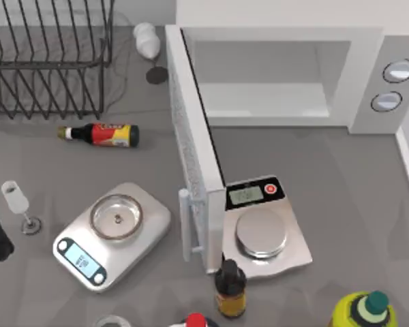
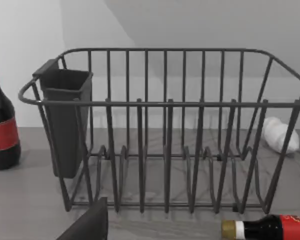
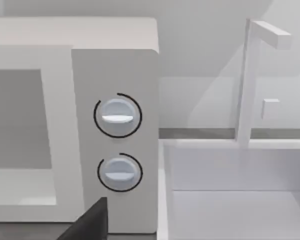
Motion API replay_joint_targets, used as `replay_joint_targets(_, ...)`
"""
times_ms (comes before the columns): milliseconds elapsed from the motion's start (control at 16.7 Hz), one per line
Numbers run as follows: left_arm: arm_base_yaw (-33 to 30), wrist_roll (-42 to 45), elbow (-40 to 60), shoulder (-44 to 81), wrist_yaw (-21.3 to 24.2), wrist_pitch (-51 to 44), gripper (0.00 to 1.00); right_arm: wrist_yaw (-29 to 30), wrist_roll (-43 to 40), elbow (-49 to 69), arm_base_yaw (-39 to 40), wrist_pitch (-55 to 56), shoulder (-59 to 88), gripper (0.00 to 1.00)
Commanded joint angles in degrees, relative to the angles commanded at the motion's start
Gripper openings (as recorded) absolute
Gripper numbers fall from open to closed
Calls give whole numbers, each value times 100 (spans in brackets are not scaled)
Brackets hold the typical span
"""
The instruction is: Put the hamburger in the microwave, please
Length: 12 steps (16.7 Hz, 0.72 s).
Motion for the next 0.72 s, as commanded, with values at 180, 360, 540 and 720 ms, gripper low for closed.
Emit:
replay_joint_targets(180, 0, 0, 0, 0, 0, 0, 100, 1, -60, 58, -3, -70, 72, 100)
replay_joint_targets(360, 0, 0, 0, 0, 0, 0, 100, 0, -479, 469, -20, -562, 626, 100)
replay_joint_targets(540, 0, 0, 0, 0, 0, 0, 100, -8, -1179, 1150, -42, -1406, 1740, 100)
replay_joint_targets(720, 0, 0, 0, 0, 0, 0, 100, -16, -2006, 1930, -75, -2451, 3306, 100)
